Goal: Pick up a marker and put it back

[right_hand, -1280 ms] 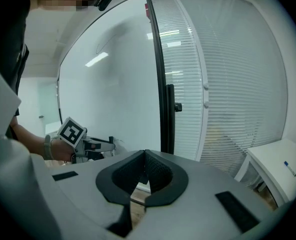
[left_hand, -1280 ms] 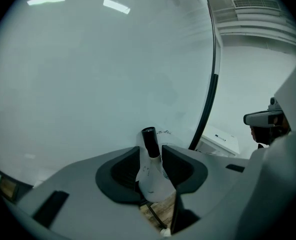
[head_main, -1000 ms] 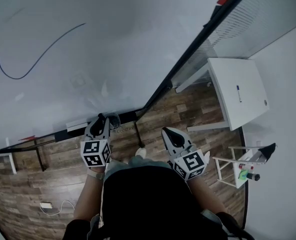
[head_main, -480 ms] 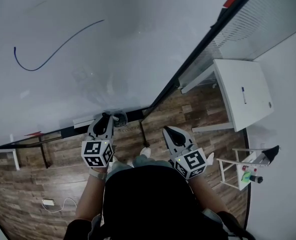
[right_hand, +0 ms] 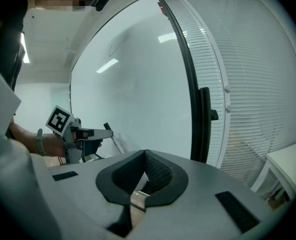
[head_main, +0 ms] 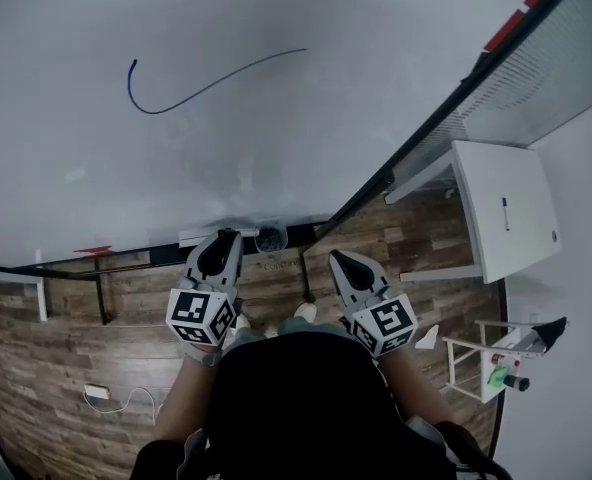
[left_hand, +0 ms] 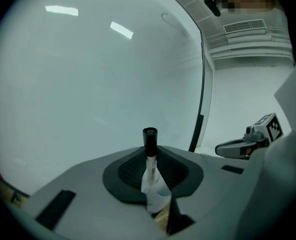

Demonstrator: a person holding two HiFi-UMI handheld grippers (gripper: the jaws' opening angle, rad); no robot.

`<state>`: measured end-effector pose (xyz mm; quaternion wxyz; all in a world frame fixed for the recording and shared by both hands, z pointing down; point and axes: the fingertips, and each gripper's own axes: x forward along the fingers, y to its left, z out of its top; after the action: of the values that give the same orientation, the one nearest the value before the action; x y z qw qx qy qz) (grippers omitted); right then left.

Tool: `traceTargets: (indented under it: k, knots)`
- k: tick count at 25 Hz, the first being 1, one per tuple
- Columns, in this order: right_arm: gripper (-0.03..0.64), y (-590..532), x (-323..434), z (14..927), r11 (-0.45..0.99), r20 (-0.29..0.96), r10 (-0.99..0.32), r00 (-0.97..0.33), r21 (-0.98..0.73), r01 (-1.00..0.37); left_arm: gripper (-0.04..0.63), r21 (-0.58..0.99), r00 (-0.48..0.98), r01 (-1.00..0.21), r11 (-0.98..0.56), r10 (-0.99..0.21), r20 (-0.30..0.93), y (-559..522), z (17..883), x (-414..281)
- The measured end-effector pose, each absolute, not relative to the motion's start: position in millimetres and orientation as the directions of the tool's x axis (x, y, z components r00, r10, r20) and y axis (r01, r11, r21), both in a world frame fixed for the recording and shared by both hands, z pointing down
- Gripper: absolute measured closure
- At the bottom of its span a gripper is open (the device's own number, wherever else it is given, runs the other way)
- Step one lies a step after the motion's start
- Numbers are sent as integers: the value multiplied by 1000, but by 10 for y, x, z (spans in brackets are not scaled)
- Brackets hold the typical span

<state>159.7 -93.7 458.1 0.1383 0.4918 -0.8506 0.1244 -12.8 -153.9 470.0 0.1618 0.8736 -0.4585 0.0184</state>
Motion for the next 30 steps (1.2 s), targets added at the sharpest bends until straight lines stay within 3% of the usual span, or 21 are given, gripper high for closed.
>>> traceTargets:
  k: [16, 30]
  knots:
    - [588, -1123, 641, 4609, 622, 344, -708, -617, -110, -775, 520, 202, 400, -911, -359, -888, 225, -1264, 4633, -1368]
    - [588, -1129, 94, 4687, 710, 351, -625, -698, -115, -694, 520, 183, 342, -937, -298, -891, 299, -964, 4829, -1850]
